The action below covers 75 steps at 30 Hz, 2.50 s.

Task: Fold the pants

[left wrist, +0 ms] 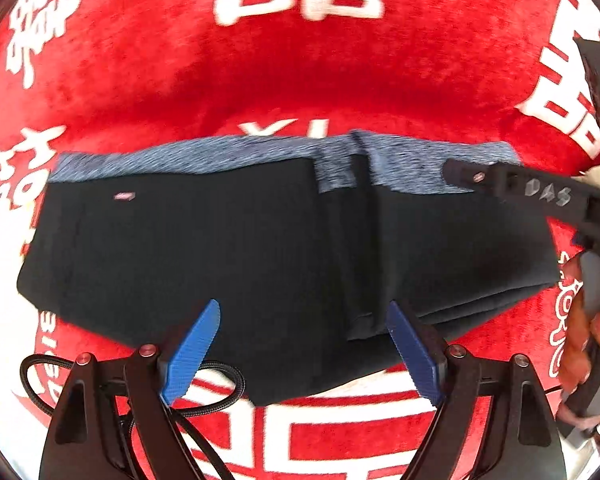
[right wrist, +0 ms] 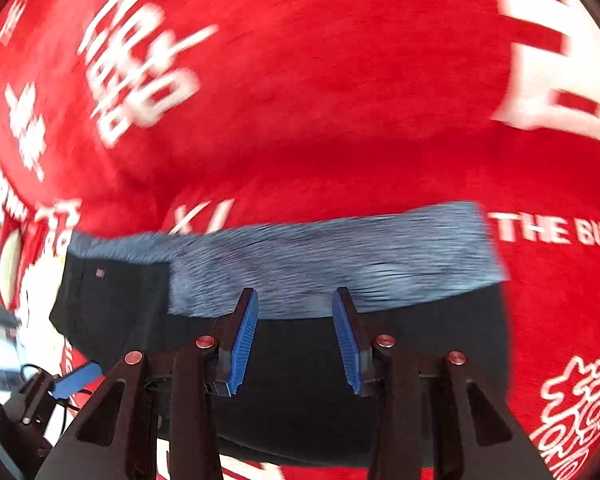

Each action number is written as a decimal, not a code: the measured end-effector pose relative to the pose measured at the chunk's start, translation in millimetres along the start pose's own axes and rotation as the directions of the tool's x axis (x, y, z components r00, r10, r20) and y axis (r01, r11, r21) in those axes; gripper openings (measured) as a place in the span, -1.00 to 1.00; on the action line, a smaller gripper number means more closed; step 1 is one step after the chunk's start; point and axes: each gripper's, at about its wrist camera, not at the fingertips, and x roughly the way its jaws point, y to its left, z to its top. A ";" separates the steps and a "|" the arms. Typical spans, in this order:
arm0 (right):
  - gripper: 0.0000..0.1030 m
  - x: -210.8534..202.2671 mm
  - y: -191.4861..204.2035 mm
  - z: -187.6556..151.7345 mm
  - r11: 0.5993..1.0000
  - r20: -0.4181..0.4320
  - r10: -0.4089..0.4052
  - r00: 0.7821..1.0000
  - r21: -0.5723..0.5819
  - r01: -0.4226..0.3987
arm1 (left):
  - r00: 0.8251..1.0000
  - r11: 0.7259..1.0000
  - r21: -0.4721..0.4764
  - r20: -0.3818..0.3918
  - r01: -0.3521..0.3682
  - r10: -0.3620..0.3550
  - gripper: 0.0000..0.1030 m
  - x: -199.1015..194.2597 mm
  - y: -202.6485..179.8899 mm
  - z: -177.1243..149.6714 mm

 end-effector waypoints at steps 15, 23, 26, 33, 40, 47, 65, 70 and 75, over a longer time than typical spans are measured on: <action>0.06 1.2 60.0 -61.3 0.986 -0.127 -0.003 0.992 -0.167 -0.019 | 0.996 0.974 -0.213 -0.070 -0.074 0.061 0.68 -2.3 68.4 -41.3; 0.19 -28.6 51.7 -81.2 0.995 -0.166 -0.033 0.986 -0.103 0.016 | 0.997 0.956 -0.292 -0.070 -0.035 0.015 0.68 -2.5 90.5 -48.8; 0.20 -26.2 60.3 -80.5 0.993 -0.157 -0.046 0.987 -0.113 0.028 | 0.998 0.946 -0.323 -0.058 -0.014 -0.005 0.68 -2.7 102.1 -49.3; 0.18 1.3 73.1 -61.2 0.993 -0.118 -0.088 0.989 -0.084 0.078 | 0.999 0.911 -0.411 -0.023 0.030 -0.043 0.68 -2.9 139.7 -51.6; 0.41 30.9 83.0 -69.2 0.978 -0.183 -0.145 0.972 -0.178 0.112 | 0.994 0.852 -0.514 0.036 0.103 -0.099 0.68 -2.1 182.1 -57.5; 0.69 43.2 107.0 -77.8 0.933 -0.184 -0.244 0.952 -0.313 0.179 | 1.000 0.841 -0.540 -0.021 -0.005 -0.008 0.68 7.0 206.5 -62.3; 0.75 31.1 134.2 -75.6 0.934 -0.249 -0.248 0.936 -0.318 0.163 | 1.000 0.820 -0.572 0.008 0.022 -0.021 0.68 11.7 238.9 -65.8; 0.75 26.2 144.7 -87.6 0.914 -0.220 -0.265 0.939 -0.368 0.172 | 0.991 0.772 -0.621 0.082 0.136 -0.109 0.68 14.4 260.6 -72.6; 0.75 23.7 150.9 -95.2 0.900 -0.200 -0.277 0.940 -0.398 0.181 | 0.983 0.749 -0.637 0.113 0.181 -0.143 0.68 15.1 273.3 -78.6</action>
